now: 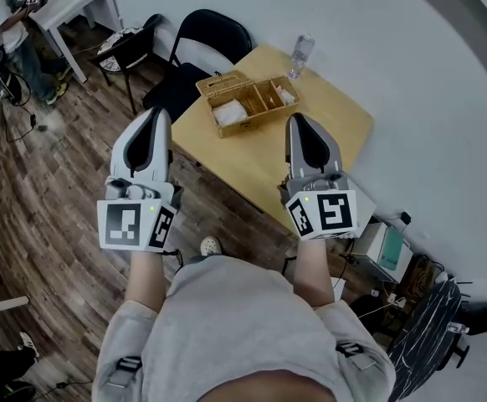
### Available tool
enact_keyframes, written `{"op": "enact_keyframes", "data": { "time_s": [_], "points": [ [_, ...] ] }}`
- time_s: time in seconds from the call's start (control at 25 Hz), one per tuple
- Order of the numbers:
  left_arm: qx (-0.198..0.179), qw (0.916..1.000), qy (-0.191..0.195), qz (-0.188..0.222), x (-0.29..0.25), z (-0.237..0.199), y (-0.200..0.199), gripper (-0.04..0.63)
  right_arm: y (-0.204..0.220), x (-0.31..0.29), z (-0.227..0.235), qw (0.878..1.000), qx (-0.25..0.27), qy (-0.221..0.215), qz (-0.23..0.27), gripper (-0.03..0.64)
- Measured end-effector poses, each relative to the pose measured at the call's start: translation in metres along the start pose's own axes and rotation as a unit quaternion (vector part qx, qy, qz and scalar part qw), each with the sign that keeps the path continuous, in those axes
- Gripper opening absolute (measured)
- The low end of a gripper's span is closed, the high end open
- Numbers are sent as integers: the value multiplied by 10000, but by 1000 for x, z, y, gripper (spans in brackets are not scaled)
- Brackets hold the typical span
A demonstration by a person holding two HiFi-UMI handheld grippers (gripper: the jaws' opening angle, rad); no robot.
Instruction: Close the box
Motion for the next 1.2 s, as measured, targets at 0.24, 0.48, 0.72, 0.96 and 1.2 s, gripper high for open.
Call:
{"op": "enact_keyframes", "data": {
  "time_s": [0.24,0.48,0.72,0.96,1.2],
  "points": [
    [25,9999,138,-26,-18,-32,12,60,11,-29,-10,9999,82,114,-15,12],
    [126,9997,183,-122,-25,-49,30,60,27,-41,-14,9997,107,184,-144,12],
    [245,9993,158,-252,-37,-61,47,60,40,-61,-13,9995,95,151,-272,12],
    [193,9995,53,-246,-56,-82,55,60,49,-95,-8,9996,98,77,-235,12],
    [141,9997,-27,-179,-97,-99,63,60,56,-138,10,9998,118,-9,-148,12]
  ]
}}
Point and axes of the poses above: the fingertips, and each gripper's own axes: x backward along the fingers, z to its right, y out of its underside, the point moved 5 cm from there along x, backward along the fingers, and after that the axes turned 7 degrees about z, right-handed, at the moved point
